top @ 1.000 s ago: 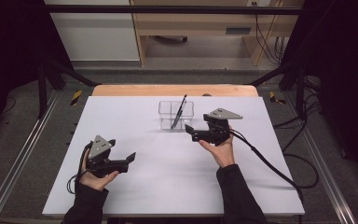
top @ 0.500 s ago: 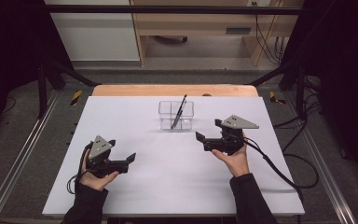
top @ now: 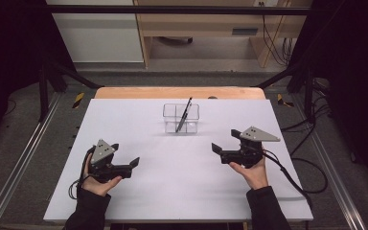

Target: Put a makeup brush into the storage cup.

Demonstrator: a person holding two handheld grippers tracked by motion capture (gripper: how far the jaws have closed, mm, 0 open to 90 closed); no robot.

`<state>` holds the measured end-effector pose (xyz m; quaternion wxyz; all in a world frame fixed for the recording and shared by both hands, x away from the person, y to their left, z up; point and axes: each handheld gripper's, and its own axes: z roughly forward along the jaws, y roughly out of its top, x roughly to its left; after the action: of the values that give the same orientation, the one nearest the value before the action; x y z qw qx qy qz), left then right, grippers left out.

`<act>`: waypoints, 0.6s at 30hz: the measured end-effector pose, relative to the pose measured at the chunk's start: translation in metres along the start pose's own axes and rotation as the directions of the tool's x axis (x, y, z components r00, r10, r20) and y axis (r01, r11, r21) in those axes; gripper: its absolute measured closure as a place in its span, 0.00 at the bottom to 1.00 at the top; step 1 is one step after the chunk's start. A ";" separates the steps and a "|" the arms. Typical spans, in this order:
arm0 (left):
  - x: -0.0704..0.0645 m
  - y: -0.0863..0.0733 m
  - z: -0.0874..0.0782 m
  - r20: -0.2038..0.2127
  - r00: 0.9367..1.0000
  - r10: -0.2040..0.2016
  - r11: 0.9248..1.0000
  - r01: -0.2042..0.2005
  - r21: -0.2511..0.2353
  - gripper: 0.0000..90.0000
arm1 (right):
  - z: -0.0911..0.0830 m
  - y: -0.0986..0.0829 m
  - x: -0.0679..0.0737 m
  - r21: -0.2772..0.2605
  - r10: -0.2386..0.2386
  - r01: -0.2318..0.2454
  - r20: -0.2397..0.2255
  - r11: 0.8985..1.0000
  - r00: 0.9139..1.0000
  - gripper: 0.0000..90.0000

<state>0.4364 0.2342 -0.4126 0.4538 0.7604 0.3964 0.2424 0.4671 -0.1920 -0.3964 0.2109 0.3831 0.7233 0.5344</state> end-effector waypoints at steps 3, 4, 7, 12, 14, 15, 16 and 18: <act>0.001 0.000 -0.001 0.003 1.000 -0.004 1.000 0.004 -0.004 0.10 | -0.005 -0.006 -0.003 0.009 -0.003 0.003 0.007 1.000 1.000 0.08; 0.001 0.000 -0.001 0.003 1.000 -0.005 1.000 0.005 -0.003 0.10 | -0.007 -0.008 -0.004 0.013 -0.007 0.007 0.014 1.000 1.000 0.08; 0.001 0.000 -0.001 0.003 1.000 -0.001 1.000 0.001 0.000 0.10 | -0.012 -0.011 -0.006 0.017 -0.013 0.013 0.013 1.000 1.000 0.08; 0.001 -0.001 -0.001 0.004 1.000 -0.001 1.000 0.001 -0.003 0.10 | -0.020 -0.015 -0.011 0.010 -0.004 0.004 0.024 1.000 1.000 0.08; 0.001 -0.001 -0.001 0.002 1.000 -0.001 1.000 0.001 -0.003 0.10 | -0.022 -0.017 -0.011 0.009 -0.005 0.005 0.026 1.000 1.000 0.08; 0.001 -0.001 -0.001 0.002 1.000 -0.003 1.000 0.003 -0.003 0.10 | -0.024 -0.018 -0.012 0.008 -0.003 0.003 0.025 1.000 1.000 0.08; 0.001 -0.001 -0.001 0.000 1.000 -0.004 1.000 0.004 -0.005 0.10 | -0.025 -0.018 -0.012 0.009 -0.006 0.006 0.026 1.000 1.000 0.08; 0.001 -0.001 -0.001 0.000 1.000 -0.006 1.000 0.006 -0.005 0.10 | -0.027 -0.019 -0.012 0.008 -0.005 0.005 0.029 1.000 1.000 0.08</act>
<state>0.4359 0.2362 -0.4124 0.4565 0.7579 0.3982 0.2422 0.4495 -0.2205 -0.4062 0.2213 0.3898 0.7233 0.5254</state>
